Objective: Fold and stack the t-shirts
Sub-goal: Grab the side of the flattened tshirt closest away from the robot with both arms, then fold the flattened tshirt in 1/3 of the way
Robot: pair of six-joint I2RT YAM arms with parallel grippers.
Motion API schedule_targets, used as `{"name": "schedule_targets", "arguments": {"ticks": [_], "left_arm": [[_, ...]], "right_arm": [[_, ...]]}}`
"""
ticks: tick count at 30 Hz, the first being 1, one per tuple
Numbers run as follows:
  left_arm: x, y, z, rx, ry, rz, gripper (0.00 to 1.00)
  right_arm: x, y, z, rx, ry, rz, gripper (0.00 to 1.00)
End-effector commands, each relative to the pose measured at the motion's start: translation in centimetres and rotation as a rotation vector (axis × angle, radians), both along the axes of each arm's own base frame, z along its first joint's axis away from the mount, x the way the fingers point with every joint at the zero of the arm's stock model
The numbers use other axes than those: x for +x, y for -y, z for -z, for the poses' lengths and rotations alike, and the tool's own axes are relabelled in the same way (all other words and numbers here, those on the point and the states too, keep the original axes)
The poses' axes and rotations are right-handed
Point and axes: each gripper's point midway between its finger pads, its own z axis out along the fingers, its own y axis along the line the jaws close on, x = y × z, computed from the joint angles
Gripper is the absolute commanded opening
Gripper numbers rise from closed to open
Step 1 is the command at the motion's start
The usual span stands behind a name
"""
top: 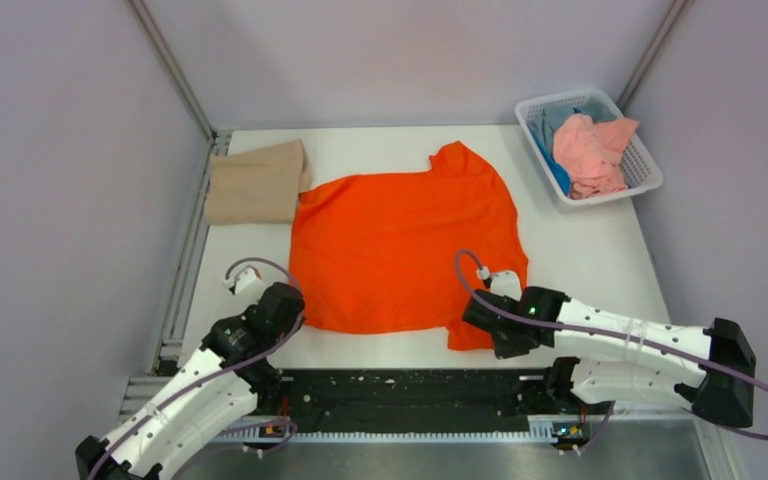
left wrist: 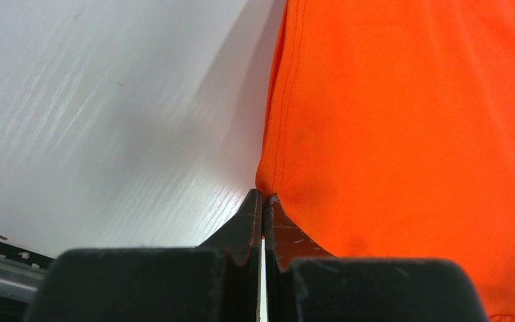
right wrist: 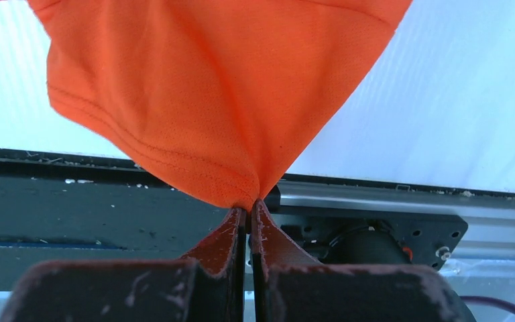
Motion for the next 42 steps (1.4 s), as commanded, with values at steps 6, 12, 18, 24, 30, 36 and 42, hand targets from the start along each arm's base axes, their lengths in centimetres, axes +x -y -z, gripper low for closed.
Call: {"name": "schedule_targets", "arguments": {"ticks": [6, 12, 18, 24, 30, 36, 42], "left_arm": [[0.4, 0.2, 0.3, -0.021, 0.018, -0.022, 0.0], [3.0, 0.4, -1.5, 0.018, 0.086, -0.048, 0.0], [5.3, 0.4, -2.3, 0.078, 0.065, -0.111, 0.0], [7.5, -0.8, -2.5, 0.108, -0.009, -0.173, 0.0], [9.3, -2.0, -1.6, 0.075, -0.054, -0.211, 0.0], [11.1, -1.7, -1.3, 0.092, -0.07, -0.212, 0.0], [11.8, -1.9, -0.5, 0.111, -0.11, -0.22, 0.0]], "right_arm": [[1.9, -0.8, -2.6, 0.052, 0.131, 0.062, 0.0], [7.9, -2.7, -6.4, 0.105, 0.331, 0.078, 0.0], [15.9, -3.7, -9.5, 0.161, 0.481, 0.129, 0.0], [21.5, -1.4, -10.6, 0.091, 0.552, 0.229, 0.0], [26.1, -1.5, -10.5, 0.095, 0.574, 0.209, 0.0], [29.7, -1.5, -9.3, 0.026, 0.556, 0.16, 0.0], [32.8, -1.8, -8.6, -0.016, 0.564, 0.055, 0.0]]}}
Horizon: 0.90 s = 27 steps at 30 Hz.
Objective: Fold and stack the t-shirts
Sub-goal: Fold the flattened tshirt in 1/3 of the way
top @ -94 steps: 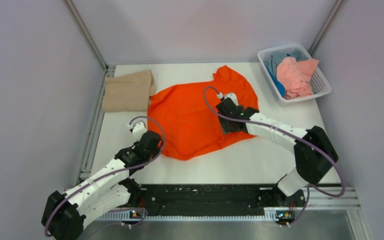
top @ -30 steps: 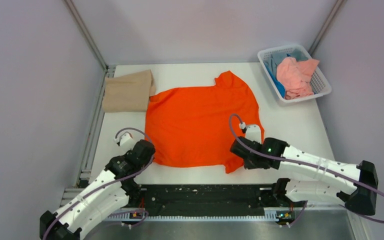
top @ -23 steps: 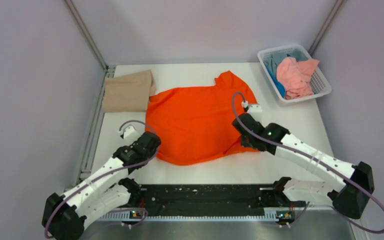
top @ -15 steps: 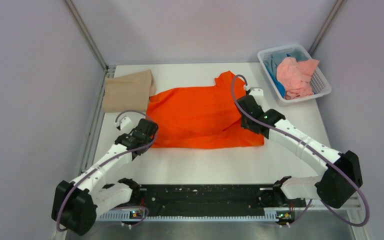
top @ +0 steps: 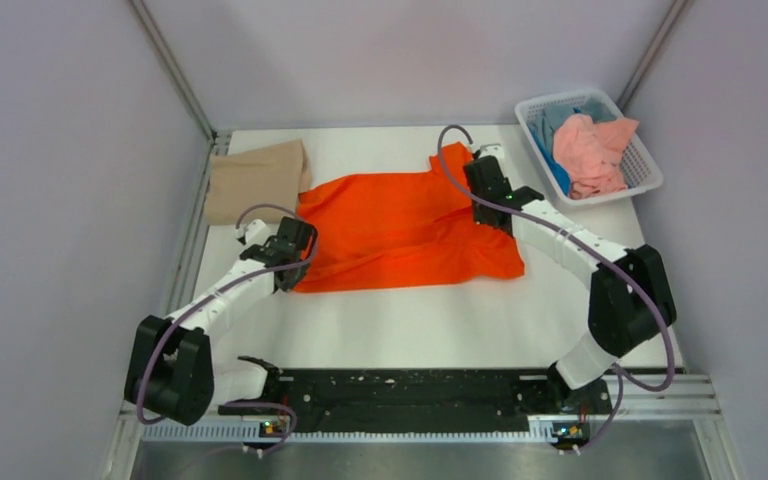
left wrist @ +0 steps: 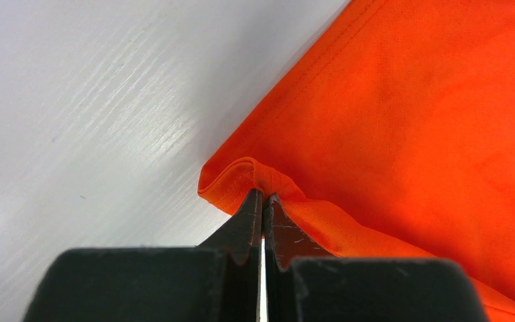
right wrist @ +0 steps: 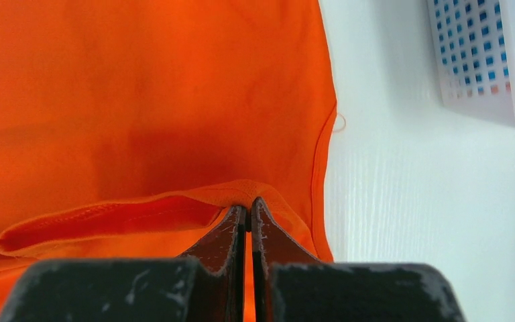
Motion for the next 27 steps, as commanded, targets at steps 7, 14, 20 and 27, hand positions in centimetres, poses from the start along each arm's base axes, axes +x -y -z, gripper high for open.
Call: {"name": "schedule_targets", "arguments": {"ticks": [7, 14, 20, 27], "left_arm": [[2.0, -0.5, -0.7, 0.009, 0.007, -0.019, 0.0], [2.0, -1.2, -2.4, 0.042, 0.013, -0.019, 0.76], [1.6, -2.2, -6.9, 0.036, 0.176, -0.057, 0.99], [4.3, 6.4, -8.2, -0.272, 0.368, 0.347, 0.99]], "right_arm": [[6.7, -2.3, -0.7, -0.106, 0.077, -0.272, 0.0], [10.0, -2.2, 0.4, -0.156, 0.026, -0.196, 0.47], [7.3, -0.5, -2.2, -0.025, 0.111, -0.01, 0.97], [-0.2, -4.6, -0.1, 0.314, 0.047, -0.224, 0.99]]}}
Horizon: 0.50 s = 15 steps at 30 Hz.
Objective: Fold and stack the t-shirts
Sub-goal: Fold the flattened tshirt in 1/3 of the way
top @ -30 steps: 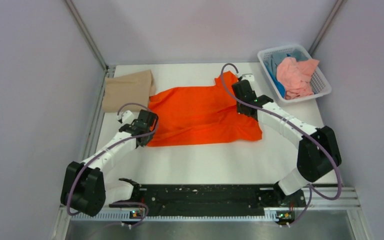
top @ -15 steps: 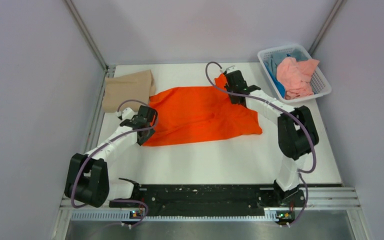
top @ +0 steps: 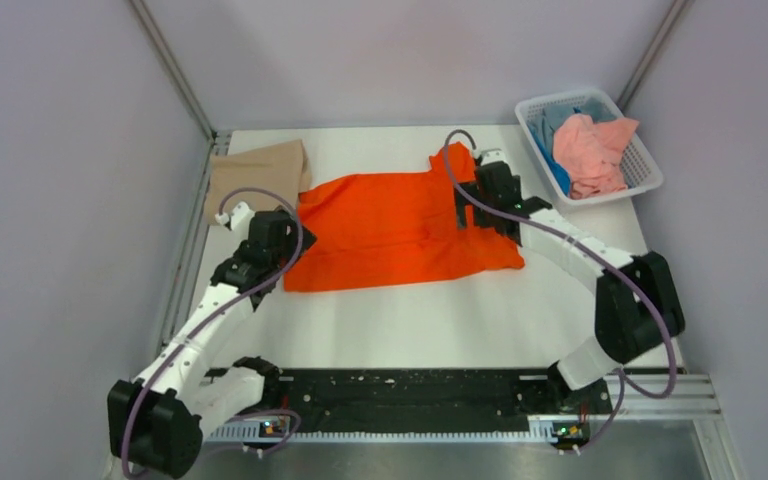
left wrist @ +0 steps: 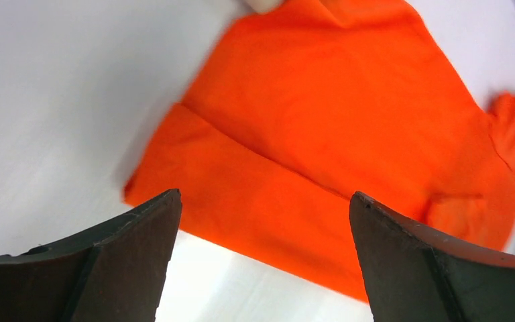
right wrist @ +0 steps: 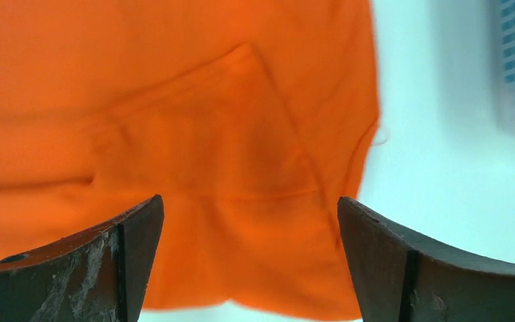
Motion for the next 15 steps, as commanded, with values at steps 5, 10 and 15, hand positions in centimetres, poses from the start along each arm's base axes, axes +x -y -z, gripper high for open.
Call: {"name": "schedule_targets", "arguments": {"ticks": [5, 10, 15], "left_arm": [[3.9, 10.1, 2.2, -0.215, -0.018, 0.453, 0.99], [6.4, 11.5, 5.2, -0.215, -0.065, 0.484, 0.99], [6.2, 12.6, 9.6, -0.268, -0.172, 0.49, 0.96]], "right_arm": [[-4.1, -7.9, 0.4, 0.466, 0.0, -0.295, 0.99], [-0.9, -8.7, 4.7, 0.417, -0.101, -0.222, 0.99], [-1.1, -5.4, 9.6, 0.275, -0.178, -0.057, 0.98]]}}
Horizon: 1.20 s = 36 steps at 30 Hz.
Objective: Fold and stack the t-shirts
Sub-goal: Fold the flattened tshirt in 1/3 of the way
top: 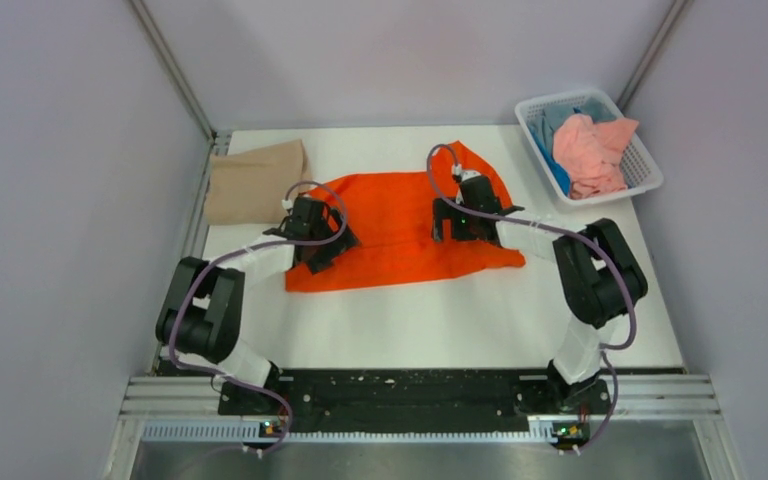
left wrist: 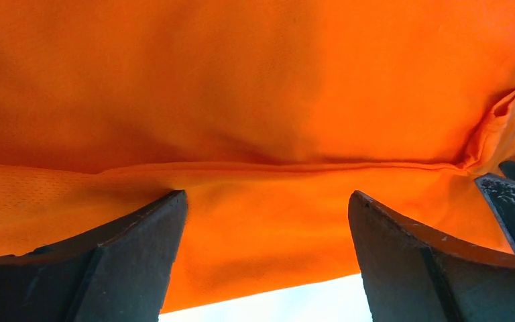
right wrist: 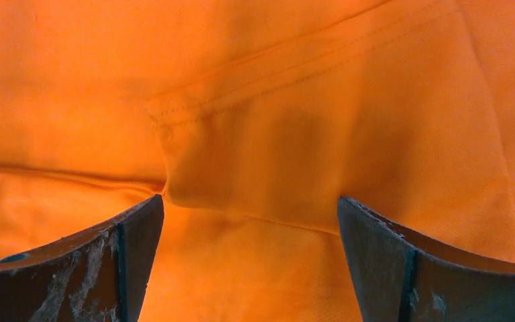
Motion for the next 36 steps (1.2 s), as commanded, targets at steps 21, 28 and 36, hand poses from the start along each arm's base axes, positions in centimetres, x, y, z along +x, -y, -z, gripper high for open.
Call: {"name": "schedule_targets", "arguments": {"ticks": [21, 28, 36], "left_arm": [[-16.9, -0.7, 1.9, 0.05, -0.123, 0.049, 0.95], [-9.6, -2.1, -5.5, 0.133, 0.2, -0.073, 0.99], [-1.6, -1.6, -5.3, 0.104, 0.171, -0.094, 0.99]], "right_arm": [[-22.0, 6.3, 0.4, 0.094, -0.203, 0.181, 0.92], [-16.4, 6.1, -8.6, 0.14, 0.144, 0.193, 0.94], [-14.5, 5.5, -10.0, 0.168, 0.256, 0.179, 0.98]]}}
